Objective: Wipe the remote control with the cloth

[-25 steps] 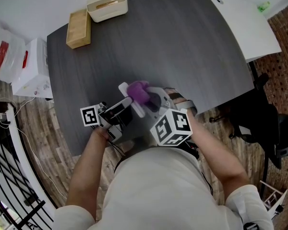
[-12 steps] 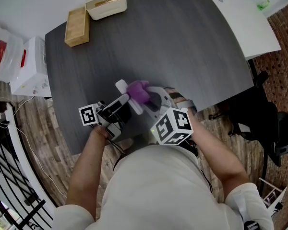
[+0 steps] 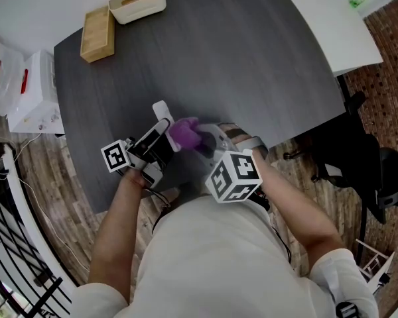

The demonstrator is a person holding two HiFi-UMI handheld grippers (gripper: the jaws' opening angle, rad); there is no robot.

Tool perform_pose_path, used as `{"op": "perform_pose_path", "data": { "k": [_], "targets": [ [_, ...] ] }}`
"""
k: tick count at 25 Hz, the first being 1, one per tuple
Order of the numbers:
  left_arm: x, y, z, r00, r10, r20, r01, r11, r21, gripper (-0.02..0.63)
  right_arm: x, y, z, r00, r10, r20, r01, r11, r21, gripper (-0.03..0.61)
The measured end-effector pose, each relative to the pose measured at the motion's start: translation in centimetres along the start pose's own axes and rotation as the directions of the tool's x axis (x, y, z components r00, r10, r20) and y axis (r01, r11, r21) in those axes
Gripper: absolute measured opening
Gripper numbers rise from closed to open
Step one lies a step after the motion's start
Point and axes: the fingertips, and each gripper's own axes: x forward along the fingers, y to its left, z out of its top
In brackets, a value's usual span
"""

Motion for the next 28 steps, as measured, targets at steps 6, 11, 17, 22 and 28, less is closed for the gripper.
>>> {"op": "perform_pose_path", "data": {
  "k": [6,11,17,22,28],
  "targets": [
    [-1.3,3.0,-0.4,0.985,0.173,0.014,-0.173,0.985,-0.002,0.222,0.3,4.9,-1.3,0.992,0.125,-0.036,-0.126,0.992,-0.026,0.12],
    [-2.1,3.8,0.1,0.972,0.225,0.06,-0.225,0.974,-0.017,0.221,0.5,6.8,-1.9,0.972,0.23,-0.053,-0.231,0.973,-0.019,0.12],
    [-3.3,6.0,0.6,0.889,0.456,0.037,-0.457,0.882,0.116,0.221,0.6,7.9,-2.9,0.947,0.314,-0.064,-0.311,0.949,0.05,0.12],
    [-6.2,10.0,-0.9,0.577,0.817,-0.022,-0.754,0.542,0.371,0.222,2.6,5.4,-6.0,0.954,0.292,-0.071,-0.237,0.874,0.423,0.12],
    [-6.7,12.1,-2.0,0.476,0.88,-0.013,-0.826,0.452,0.336,0.222,5.9,3.8,-8.0,0.946,0.321,-0.054,-0.188,0.674,0.714,0.12]
  ]
}}
